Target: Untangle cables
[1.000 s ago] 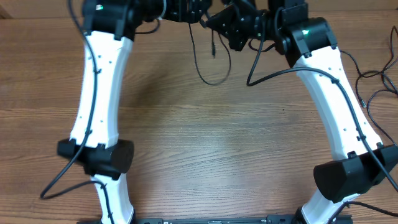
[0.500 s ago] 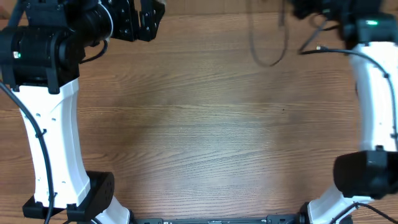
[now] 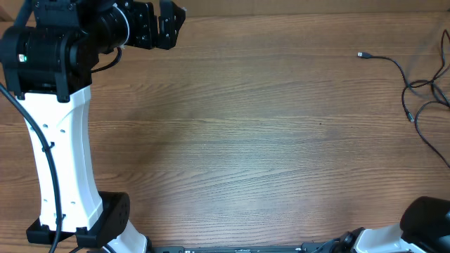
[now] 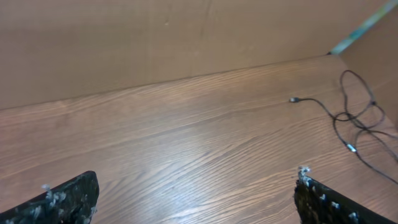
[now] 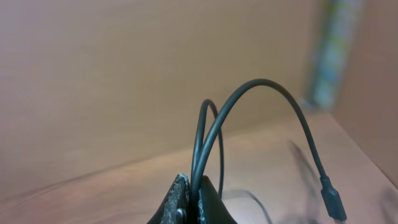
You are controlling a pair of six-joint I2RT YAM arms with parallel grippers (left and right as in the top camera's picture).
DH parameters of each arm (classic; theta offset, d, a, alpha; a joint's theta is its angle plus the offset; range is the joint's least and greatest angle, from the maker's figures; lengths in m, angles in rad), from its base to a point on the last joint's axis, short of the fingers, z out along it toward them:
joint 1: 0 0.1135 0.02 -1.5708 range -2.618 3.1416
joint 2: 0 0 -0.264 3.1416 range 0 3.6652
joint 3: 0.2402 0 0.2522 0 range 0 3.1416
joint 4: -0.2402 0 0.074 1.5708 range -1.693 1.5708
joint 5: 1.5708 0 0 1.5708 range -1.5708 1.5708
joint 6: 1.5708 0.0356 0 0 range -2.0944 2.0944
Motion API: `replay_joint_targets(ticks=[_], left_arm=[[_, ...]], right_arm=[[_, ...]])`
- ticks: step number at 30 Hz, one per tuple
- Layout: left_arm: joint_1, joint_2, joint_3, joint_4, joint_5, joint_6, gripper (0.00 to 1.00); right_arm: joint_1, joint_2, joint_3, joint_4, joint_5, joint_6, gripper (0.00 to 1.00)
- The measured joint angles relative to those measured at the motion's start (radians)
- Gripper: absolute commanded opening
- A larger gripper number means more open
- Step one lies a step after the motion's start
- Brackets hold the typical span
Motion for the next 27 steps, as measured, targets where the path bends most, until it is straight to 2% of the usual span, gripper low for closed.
replay_joint_targets(ticks=[5, 13, 21, 27], left_arm=[[-0.002, 0.000, 0.000, -0.019, -0.045, 0.000, 1.00], [-0.002, 0.000, 0.000, -0.047, -0.089, 0.002, 1.00], [-0.002, 0.000, 0.000, -0.067, -0.105, 0.004, 1.00], [-0.002, 0.000, 0.000, -0.067, -0.109, 0.004, 1.00]], right_arm=[[-0.103, 0.000, 0.000, -0.135, 0.230, 0.036, 0.04], [-0.179, 0.000, 0.000, -0.155, 0.574, 0.063, 0.04], [-0.289, 0.018, 0.000, -0.153, 0.692, 0.078, 0.04], [-0.343, 0.115, -0.004, -0.154, 0.715, 0.105, 0.04]])
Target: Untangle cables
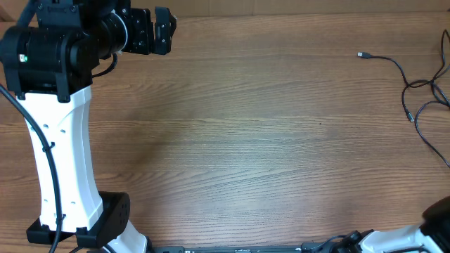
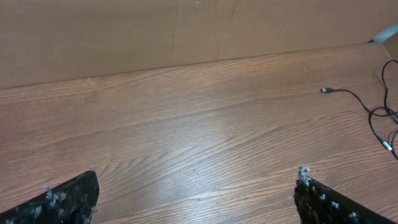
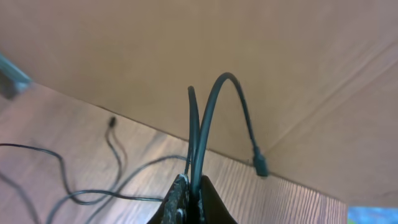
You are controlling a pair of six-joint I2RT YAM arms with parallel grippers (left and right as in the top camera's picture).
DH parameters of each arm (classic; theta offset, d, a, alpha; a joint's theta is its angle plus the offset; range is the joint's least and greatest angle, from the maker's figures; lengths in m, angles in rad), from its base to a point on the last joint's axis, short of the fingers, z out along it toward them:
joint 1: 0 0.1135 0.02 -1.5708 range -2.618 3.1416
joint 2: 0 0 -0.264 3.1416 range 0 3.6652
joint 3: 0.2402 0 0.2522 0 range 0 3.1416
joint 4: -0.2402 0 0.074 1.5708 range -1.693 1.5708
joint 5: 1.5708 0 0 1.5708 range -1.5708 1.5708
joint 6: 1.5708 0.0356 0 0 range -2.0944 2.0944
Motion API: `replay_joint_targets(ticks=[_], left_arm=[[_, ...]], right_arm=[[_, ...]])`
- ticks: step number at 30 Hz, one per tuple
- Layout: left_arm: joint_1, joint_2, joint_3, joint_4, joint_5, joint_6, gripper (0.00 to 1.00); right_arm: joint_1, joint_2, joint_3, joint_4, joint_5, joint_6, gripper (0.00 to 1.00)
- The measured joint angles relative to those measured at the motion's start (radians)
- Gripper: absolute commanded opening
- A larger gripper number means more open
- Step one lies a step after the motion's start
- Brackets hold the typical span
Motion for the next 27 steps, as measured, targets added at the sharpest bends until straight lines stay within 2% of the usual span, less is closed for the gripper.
replay_joint_targets(ticks=[14, 15, 16, 17, 27], left_arm=[[0.000, 0.000, 0.000, -0.003, -0.002, 0.000, 1.00], [0.000, 0.000, 0.000, -0.001, -0.002, 0.000, 1.00], [0.000, 0.000, 0.000, 0.000, -0.002, 0.000, 1.00], [0.000, 0.000, 0.000, 0.000, -0.002, 0.000, 1.00], [0.000, 0.000, 0.000, 0.069, -0.024, 0.000, 1.00]], right_arm=[[-0.062, 0.212, -0.008, -0.027, -0.027, 0.013, 0.04], [-0.062, 0.230, -0.008, -0.027, -0.037, 0.013, 0.19], [-0.062, 0.243, -0.009, -0.027, -0.050, 0.013, 0.96], [-0.062, 0.253, -0.010, -0.028, -0.065, 0.014, 1.00], [-0.055, 0.248, -0.010, -0.033, -0.345, -0.042, 1.00]])
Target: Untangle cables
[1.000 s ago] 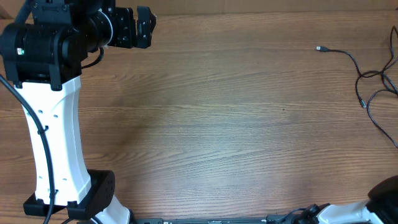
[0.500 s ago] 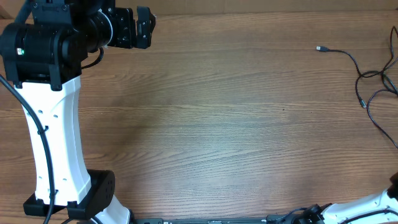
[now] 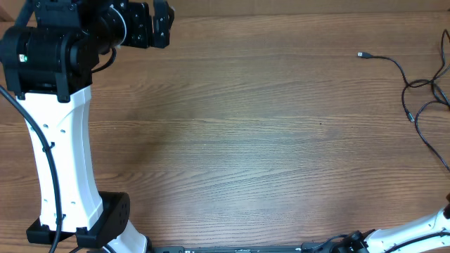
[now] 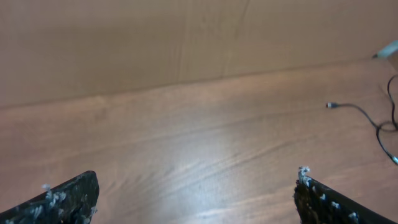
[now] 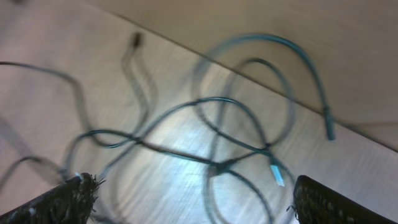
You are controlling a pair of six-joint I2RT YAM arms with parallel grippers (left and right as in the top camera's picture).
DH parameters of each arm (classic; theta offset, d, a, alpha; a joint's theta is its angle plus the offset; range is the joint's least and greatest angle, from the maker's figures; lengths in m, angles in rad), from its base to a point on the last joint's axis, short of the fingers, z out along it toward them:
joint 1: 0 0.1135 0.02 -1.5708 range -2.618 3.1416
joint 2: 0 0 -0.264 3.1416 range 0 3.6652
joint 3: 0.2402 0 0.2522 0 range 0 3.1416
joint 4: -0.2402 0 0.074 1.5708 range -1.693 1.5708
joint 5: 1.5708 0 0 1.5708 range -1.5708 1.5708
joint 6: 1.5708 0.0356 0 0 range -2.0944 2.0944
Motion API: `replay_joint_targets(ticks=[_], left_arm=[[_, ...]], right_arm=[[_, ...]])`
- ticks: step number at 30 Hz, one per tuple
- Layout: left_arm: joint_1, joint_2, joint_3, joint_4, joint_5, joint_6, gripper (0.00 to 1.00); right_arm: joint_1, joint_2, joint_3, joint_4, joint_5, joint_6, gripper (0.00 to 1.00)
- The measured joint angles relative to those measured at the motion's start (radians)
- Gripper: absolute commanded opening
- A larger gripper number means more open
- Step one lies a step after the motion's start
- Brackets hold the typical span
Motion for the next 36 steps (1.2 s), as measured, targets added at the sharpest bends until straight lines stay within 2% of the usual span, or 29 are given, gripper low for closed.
replay_joint_targets(ticks=[5, 7, 13, 16, 20, 23, 26, 32, 36], left_arm=[[0.000, 0.000, 0.000, 0.071, -0.008, 0.000, 1.00], [0.000, 0.000, 0.000, 0.099, -0.018, 0.000, 1.00], [0.000, 0.000, 0.000, 0.124, -0.062, 0.000, 1.00], [0.000, 0.000, 0.000, 0.121, -0.082, 0.000, 1.00], [0.000, 0.000, 0.000, 0.118, -0.092, 0.000, 1.00], [0.000, 0.000, 0.000, 0.117, -0.096, 0.000, 1.00], [0.000, 0.000, 0.000, 0.117, -0.098, 0.000, 1.00], [0.000, 0.000, 0.000, 0.079, -0.109, 0.000, 1.00], [0.000, 0.000, 0.000, 0.047, -0.146, 0.001, 1.00]], right_arm=[[0.066, -0.115, 0.024, -0.001, -0.129, -0.011, 1.00], [0.132, -0.211, 0.056, 0.015, -0.203, -0.017, 1.00], [0.412, -0.570, 0.132, 0.194, -0.476, -0.069, 1.00], [0.500, -0.652, 0.146, 0.304, -0.489, -0.088, 1.00], [0.568, -0.698, 0.156, 0.380, -0.528, -0.100, 1.00], [0.594, -0.678, 0.155, 0.426, -0.753, -0.197, 1.00], [0.640, -0.653, 0.141, 0.394, -0.933, -0.274, 1.00], [0.691, -0.743, -0.037, 0.245, -1.042, -0.473, 1.00], [0.692, -0.947, -0.264, 0.315, -1.059, -0.584, 1.00]])
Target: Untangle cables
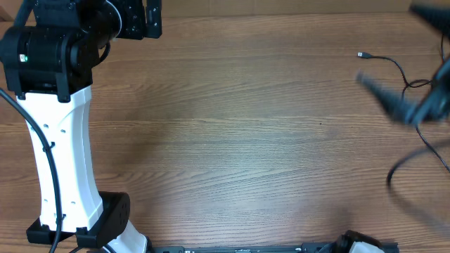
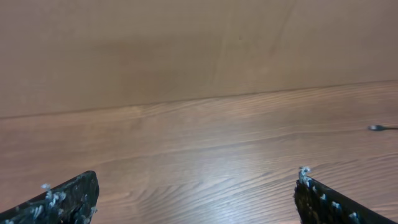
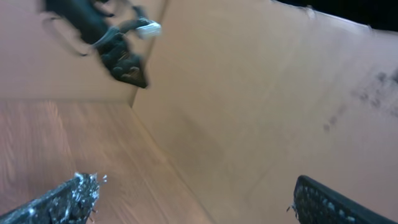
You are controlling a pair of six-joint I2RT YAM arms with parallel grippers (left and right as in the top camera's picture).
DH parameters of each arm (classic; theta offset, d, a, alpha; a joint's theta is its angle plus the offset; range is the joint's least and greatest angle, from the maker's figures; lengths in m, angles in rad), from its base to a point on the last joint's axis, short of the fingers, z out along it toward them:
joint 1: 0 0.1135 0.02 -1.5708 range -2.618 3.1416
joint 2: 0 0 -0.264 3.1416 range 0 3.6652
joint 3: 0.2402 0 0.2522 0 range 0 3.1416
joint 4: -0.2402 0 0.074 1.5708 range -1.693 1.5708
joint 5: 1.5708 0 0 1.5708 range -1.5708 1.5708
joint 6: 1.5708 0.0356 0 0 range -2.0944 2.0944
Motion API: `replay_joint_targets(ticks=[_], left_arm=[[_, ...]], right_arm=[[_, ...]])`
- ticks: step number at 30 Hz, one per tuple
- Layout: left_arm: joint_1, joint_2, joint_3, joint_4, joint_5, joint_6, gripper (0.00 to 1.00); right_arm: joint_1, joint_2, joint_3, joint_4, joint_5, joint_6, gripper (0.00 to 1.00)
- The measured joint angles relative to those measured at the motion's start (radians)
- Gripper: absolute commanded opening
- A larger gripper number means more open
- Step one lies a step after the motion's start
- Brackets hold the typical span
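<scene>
Thin black cables lie tangled at the table's far right, one plug end pointing left. My right arm shows only as a dark blur over that tangle. The right gripper is open and holds nothing; its view faces a cardboard wall and shows no cable. The left gripper is open at the far left back of the table, far from the cables. In the left wrist view the left gripper frames bare wood, with one cable plug at the right edge.
A brown cardboard wall runs along the back of the wooden table. The left arm's white column stands at the left. A blurred dark shape with a white piece shows at the upper left of the right wrist view.
The right gripper was open, looking down on the cable tangle; now it faces the cardboard wall and the arm blurs across the overhead view. The left wrist has turned further left.
The right gripper was shut on a loop of dark cable, held up in the air, and still held it a moment later. Then it stood open over the tangle on the table. Now it is open and turned away. The left gripper stayed open throughout, turning leftwards.
</scene>
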Motion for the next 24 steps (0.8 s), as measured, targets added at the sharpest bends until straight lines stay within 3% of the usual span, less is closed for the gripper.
replay_joint_targets(ticks=[7, 14, 17, 20, 24], left_arm=[[0.000, 0.000, 0.000, -0.022, -0.079, 0.000, 1.00], [0.000, 0.000, 0.000, -0.052, -0.101, 0.000, 1.00], [0.000, 0.000, 0.000, -0.064, -0.101, 0.000, 1.00], [0.000, 0.000, 0.000, -0.071, -0.101, 0.000, 1.00], [0.000, 0.000, 0.000, -0.072, -0.097, 0.000, 1.00]], right_arm=[[0.000, -0.480, -0.324, 0.232, -0.014, -0.061, 1.00], [0.000, -0.868, -0.398, 0.262, 0.118, -0.075, 1.00], [0.001, -0.920, -0.396, 0.252, 0.218, -0.050, 1.00], [0.002, -0.925, -0.421, 0.208, 0.361, 0.064, 1.00], [0.002, -0.918, -0.621, 0.207, 0.552, 0.228, 1.00]])
